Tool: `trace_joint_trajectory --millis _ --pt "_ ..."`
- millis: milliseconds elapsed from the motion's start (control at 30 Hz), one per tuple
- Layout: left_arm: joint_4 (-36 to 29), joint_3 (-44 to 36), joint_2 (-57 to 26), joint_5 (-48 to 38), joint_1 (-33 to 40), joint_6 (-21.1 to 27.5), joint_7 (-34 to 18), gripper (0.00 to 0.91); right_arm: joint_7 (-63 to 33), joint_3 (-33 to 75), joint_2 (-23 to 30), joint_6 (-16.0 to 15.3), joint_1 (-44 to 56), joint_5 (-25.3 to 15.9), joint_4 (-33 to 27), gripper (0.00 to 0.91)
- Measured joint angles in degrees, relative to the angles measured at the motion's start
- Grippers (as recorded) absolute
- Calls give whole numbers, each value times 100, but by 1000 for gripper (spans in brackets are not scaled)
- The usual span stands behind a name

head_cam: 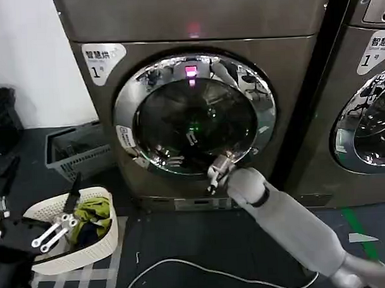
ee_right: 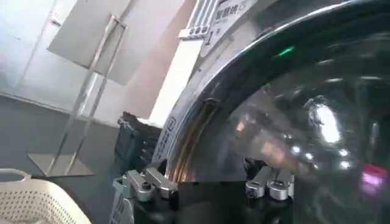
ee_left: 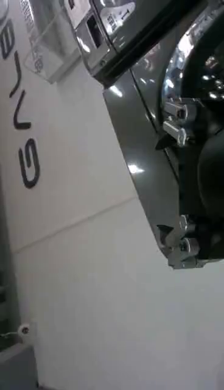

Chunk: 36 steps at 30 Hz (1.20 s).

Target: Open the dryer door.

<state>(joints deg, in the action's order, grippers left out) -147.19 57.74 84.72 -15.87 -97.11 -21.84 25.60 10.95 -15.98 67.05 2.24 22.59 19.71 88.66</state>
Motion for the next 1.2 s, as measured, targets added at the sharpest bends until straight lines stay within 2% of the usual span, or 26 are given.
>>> trace_joint_trajectory --millis 733,933,1200 --pt "0 43 22 17 -20 -52 23 907 175 -278 994 103 -538 -120 -1112 907" --pt "0 65 23 16 -21 -56 23 907 464 -345 1056 293 -643 -45 -1276 907" --pt "0 72 26 16 -19 -65 24 907 1187 -435 1004 749 -759 243 -1360 907"
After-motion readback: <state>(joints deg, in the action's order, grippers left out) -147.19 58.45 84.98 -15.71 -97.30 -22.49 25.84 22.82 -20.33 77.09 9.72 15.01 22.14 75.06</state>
